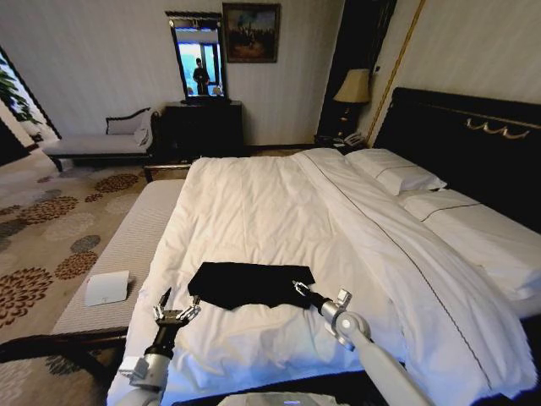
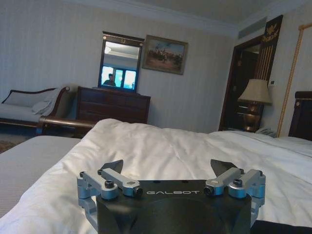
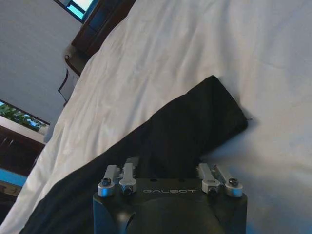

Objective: Fold the clothes on the bed.

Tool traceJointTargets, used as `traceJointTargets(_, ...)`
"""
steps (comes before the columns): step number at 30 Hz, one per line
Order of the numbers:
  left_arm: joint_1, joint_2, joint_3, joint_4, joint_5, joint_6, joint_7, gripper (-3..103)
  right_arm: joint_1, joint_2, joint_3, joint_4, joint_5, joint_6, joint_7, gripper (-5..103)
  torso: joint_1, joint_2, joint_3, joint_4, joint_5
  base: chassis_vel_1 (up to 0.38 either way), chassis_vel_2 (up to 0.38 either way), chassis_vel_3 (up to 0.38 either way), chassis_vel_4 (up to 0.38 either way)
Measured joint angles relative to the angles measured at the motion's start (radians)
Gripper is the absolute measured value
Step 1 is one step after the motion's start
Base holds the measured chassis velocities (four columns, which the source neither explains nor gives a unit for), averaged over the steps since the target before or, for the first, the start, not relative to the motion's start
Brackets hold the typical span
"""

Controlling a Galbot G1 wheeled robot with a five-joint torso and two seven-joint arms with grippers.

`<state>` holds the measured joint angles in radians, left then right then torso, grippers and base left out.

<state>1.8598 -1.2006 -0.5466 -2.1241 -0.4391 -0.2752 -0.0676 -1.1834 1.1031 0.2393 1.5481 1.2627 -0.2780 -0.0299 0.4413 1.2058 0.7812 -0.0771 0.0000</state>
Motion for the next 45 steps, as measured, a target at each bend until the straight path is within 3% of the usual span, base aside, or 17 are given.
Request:
traceJointTargets(3,-0.003,-0.001,0.001,0.000,0.004,0.001,0.000,100,0.004,0.008,0.000,0.000,0.002,0.000,0.001,42,0.000,0.000,0.000,0.0002,0.0000,0.000,0.000,0.000,0.000)
traceJointTargets(5,-0.010,-0.003,-0.001,0.009,0.014,0.000,0.000,101,0.005,0.015,-0.002,0.002,0.001,0.000,0.002,30,0.000,0.000,0.000,0.0001,-0.0001,0.000,0.000,0.000,0.000)
traceJointTargets(8,-0.016,-0.002,-0.002,0.014,0.016,-0.001,0.000,99,0.001,0.023,-0.003,0.010,-0.001,0.000,0.004,25,0.000,0.000,0.000,0.0002,0.0000,0.000,0.000,0.000,0.000)
traceJointTargets(10,-0.020,-0.002,-0.002,0.016,0.015,-0.001,0.000,97,-0.001,0.025,-0.003,0.014,-0.003,0.000,0.006,14,0.000,0.000,0.000,0.0001,-0.0001,0.000,0.000,0.000,0.000)
traceJointTargets(12,-0.021,-0.002,-0.002,0.016,0.015,-0.001,0.000,97,-0.002,0.025,-0.003,0.015,-0.003,0.000,0.006,14,0.000,0.000,0.000,0.0001,0.0000,0.000,0.000,0.000,0.000)
traceJointTargets(13,-0.023,-0.004,-0.002,0.017,0.015,-0.002,0.000,97,-0.003,0.023,-0.002,0.019,-0.003,0.000,0.007,5,0.000,0.000,0.000,0.0001,0.0000,0.000,0.000,0.000,0.000)
traceJointTargets(23,-0.027,-0.017,0.004,0.021,0.022,-0.009,0.000,97,-0.006,0.011,0.010,0.041,-0.003,0.011,0.019,4,0.000,0.000,0.000,0.0001,0.0002,0.000,0.000,0.000,0.000)
traceJointTargets(32,-0.024,-0.035,0.009,0.037,0.039,-0.031,0.006,89,-0.011,-0.029,0.022,0.090,-0.015,0.023,0.035,4,0.000,0.000,0.000,0.0003,0.0003,0.000,0.000,0.000,0.000)
traceJointTargets(41,-0.033,-0.029,-0.026,0.034,0.001,-0.045,0.008,89,0.014,-0.158,0.050,0.098,-0.050,0.034,0.022,4,0.000,0.000,0.000,0.0001,0.0002,0.000,0.000,0.000,0.000)
traceJointTargets(45,-0.021,-0.037,-0.027,0.032,-0.010,-0.059,0.011,89,0.056,-0.259,0.033,0.040,-0.139,0.055,-0.026,4,0.000,0.000,0.000,0.0000,0.0002,0.000,0.000,0.000,0.000)
